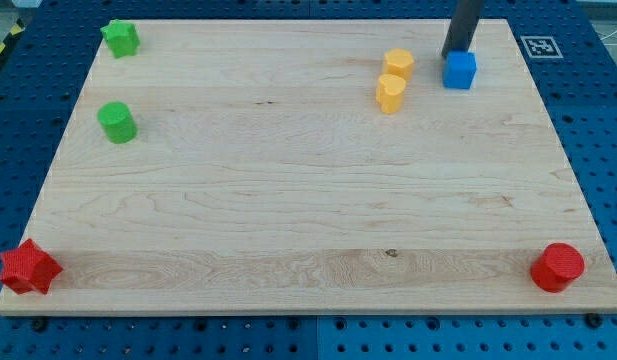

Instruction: Push the blue cube slightly upwards

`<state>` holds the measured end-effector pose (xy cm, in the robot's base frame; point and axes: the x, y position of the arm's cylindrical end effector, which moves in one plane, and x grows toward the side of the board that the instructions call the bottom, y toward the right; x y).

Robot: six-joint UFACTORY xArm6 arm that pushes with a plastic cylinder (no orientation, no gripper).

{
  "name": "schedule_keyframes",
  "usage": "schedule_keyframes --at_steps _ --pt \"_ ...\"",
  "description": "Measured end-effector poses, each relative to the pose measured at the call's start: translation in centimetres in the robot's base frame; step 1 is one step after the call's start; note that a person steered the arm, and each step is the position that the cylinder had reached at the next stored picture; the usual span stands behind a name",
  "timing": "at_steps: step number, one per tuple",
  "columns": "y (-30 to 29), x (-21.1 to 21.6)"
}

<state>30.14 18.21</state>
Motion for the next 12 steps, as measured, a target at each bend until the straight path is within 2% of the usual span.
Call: schedule_keyframes --at_steps 1,3,4,5,6,7,8,9,10,11,12 --pt "-0.9 1.9" --pt "-1.8 2.4" --pt "-6.9 6.9" --pt "-7.8 7.8" --pt "-4.3 13.4" --pt "-3.6 14.3" --pt "-3.4 13.5" --pt "-2.9 8.7" --pt "-0.7 1.3" --pt "-0.6 0.1" --pt "-1.1 0.7"
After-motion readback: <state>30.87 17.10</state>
